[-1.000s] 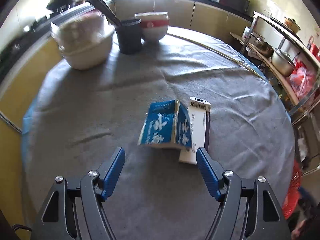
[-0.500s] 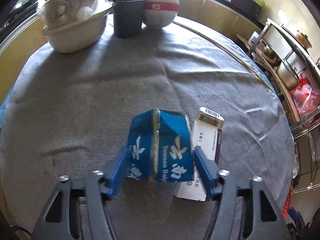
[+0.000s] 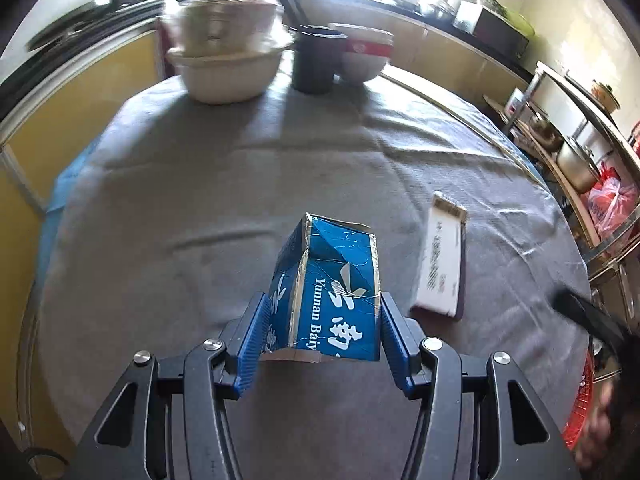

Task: Collect trash
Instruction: 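Grasp the blue milk carton with the left tool and lift it, then grasp the white medicine box with the right tool while the left tool holds the carton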

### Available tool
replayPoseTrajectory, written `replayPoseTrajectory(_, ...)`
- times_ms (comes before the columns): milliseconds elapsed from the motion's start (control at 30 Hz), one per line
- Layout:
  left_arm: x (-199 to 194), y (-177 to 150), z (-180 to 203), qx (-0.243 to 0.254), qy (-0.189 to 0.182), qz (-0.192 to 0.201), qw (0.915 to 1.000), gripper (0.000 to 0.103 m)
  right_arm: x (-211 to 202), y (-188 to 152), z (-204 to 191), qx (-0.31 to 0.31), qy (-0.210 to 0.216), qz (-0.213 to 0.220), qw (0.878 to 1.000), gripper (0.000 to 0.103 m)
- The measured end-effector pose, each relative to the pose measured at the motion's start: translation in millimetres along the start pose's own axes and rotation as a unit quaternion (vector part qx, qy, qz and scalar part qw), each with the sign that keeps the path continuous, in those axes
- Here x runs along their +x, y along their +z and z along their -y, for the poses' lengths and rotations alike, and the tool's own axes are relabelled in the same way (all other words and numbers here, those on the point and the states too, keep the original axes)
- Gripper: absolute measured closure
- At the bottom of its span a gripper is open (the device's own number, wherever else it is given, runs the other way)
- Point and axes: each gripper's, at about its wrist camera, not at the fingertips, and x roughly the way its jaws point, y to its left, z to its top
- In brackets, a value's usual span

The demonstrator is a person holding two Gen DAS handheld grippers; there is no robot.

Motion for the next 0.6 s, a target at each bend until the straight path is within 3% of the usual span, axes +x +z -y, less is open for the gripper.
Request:
replayPoseTrajectory(200,-31,-28,-27,-0.025,0.027,0.034,0.9987,0.047,56,17,-38,0.001,-0.035,-0.03,0.999,0.03)
replayPoseTrajectory(433,-44,-38,-37,-0.029,0.058,0.052,0.9965,0.047,99,16,-61,-0.016,-0.122,-0.057,0.991,0.03)
replayPoseTrajectory(500,-47,-41,-36,-0.027,0.056,0.055,0.9965,0.047,100,12,-62,-0.028,-0.134,-0.051,0.989,0.033)
replayPoseTrajectory(533,-48,-43,-35,-0.026,0.054,0.055,0.9967,0.047,101,10,-64,-0.035,-0.145,-0.053,0.987,0.039)
replayPoseTrajectory(600,-48,-45,-33,-0.026,0.048,0.053,0.9971,0.047,97,7,-63,-0.042,-0.138,-0.047,0.988,0.043)
